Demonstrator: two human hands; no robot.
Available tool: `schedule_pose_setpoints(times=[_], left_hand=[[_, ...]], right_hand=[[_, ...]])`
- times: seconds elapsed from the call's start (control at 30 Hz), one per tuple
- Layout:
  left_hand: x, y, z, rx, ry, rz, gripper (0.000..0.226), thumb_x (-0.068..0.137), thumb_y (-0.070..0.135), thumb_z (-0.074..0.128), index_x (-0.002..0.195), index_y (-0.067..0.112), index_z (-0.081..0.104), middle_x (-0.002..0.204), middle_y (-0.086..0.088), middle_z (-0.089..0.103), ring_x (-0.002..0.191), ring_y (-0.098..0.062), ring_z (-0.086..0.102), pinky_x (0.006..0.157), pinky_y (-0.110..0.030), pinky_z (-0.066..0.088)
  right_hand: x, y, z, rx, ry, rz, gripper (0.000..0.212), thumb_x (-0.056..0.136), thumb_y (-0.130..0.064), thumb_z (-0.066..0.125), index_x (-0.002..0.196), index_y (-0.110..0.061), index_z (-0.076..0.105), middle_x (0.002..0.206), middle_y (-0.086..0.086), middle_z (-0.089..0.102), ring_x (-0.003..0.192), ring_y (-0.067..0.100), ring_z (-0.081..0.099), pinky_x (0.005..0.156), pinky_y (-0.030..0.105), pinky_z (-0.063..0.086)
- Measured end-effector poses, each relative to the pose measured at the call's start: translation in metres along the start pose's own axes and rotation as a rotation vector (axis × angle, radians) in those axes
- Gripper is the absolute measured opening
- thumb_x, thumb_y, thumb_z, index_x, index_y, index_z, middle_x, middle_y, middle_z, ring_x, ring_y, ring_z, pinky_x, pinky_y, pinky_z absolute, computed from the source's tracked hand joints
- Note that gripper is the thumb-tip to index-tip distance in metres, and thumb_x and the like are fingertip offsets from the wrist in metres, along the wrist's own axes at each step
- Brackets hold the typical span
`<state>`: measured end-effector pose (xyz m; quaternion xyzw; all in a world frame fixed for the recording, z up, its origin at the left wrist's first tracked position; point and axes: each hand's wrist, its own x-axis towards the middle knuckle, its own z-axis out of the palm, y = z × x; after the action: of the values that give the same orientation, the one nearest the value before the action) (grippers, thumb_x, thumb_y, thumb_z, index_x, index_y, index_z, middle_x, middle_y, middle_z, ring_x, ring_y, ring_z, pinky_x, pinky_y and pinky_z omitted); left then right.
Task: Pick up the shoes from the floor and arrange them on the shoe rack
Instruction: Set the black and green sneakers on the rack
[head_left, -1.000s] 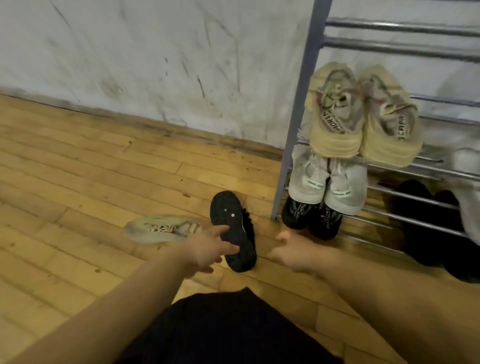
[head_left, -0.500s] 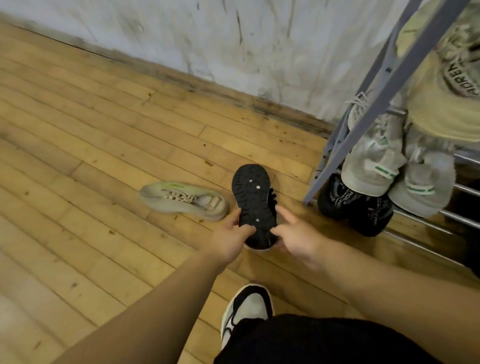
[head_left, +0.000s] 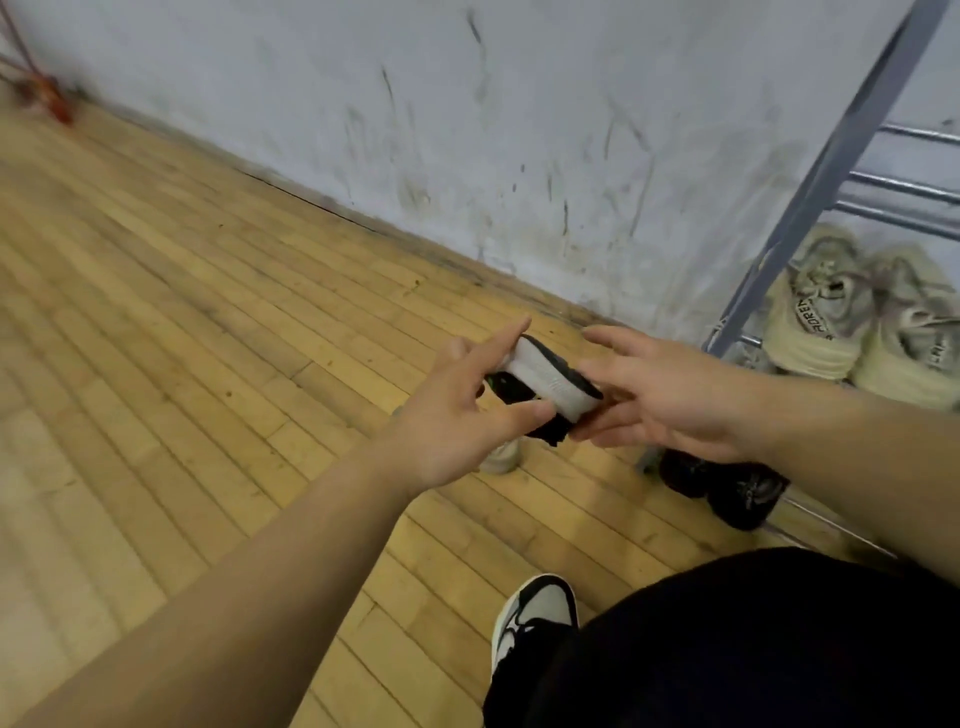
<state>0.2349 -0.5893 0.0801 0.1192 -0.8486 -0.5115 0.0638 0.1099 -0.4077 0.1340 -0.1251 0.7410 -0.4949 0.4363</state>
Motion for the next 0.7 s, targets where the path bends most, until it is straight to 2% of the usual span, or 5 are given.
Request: schedule_pose_setpoints(times=[0.17, 0.23, 0.3, 0.47, 0.7], left_hand=[[-0.043, 0.027, -0.018, -0.174, 0.124, 0.05, 0.059, 0.084, 0.062, 0.068, 0.139, 0.056, 0.05, 0.134, 0.01, 0.058, 0.123, -0.008, 0.059, 0.1, -0.031, 0.051], [-0.062, 0.035, -0.026, -0.213, 0.195, 0.053, 0.033, 0.097, 0.04, 0.065, 0.129, 0.049, 0.06, 0.118, 0.016, 0.071, 0.105, -0.001, 0.068, 0.083, -0.017, 0.054], [-0.081, 0.036, -0.031, -0.191, 0.265, 0.024, 0.027, 0.102, 0.028, 0.06, 0.125, 0.041, 0.066, 0.106, 0.017, 0.076, 0.094, 0.005, 0.07, 0.071, -0.009, 0.051], [-0.123, 0.023, -0.037, -0.058, 0.307, -0.09, 0.025, 0.101, 0.04, 0.056, 0.12, 0.036, 0.073, 0.098, 0.01, 0.078, 0.095, -0.007, 0.072, 0.083, -0.03, 0.053], [-0.12, 0.067, -0.036, -0.037, 0.404, -0.047, 0.027, 0.104, 0.042, 0.05, 0.121, 0.043, 0.071, 0.104, 0.022, 0.075, 0.103, 0.004, 0.067, 0.095, -0.029, 0.052]], right_hand=[[-0.057, -0.04, 0.028, -0.095, 0.05, -0.074, 0.063, 0.102, -0.039, 0.06, 0.157, -0.037, 0.03, 0.099, 0.02, 0.076, 0.085, 0.03, 0.079, 0.092, 0.045, 0.06], [-0.071, -0.043, 0.048, -0.165, 0.111, -0.119, 0.056, 0.103, -0.039, 0.058, 0.154, -0.033, 0.035, 0.097, 0.015, 0.075, 0.081, 0.023, 0.079, 0.085, 0.04, 0.063], [-0.076, -0.031, 0.072, -0.242, 0.185, -0.162, 0.045, 0.105, -0.035, 0.054, 0.149, -0.029, 0.043, 0.094, 0.01, 0.075, 0.078, 0.02, 0.079, 0.082, 0.04, 0.064], [-0.085, 0.008, 0.115, -0.309, 0.147, -0.21, 0.024, 0.107, -0.025, 0.051, 0.13, -0.03, 0.052, 0.084, 0.009, 0.078, 0.071, 0.018, 0.078, 0.077, 0.043, 0.065], [-0.102, -0.003, 0.107, -0.162, 0.231, -0.308, 0.016, 0.104, -0.02, 0.057, 0.109, -0.033, 0.05, 0.077, 0.006, 0.078, 0.072, 0.017, 0.078, 0.078, 0.043, 0.065]])
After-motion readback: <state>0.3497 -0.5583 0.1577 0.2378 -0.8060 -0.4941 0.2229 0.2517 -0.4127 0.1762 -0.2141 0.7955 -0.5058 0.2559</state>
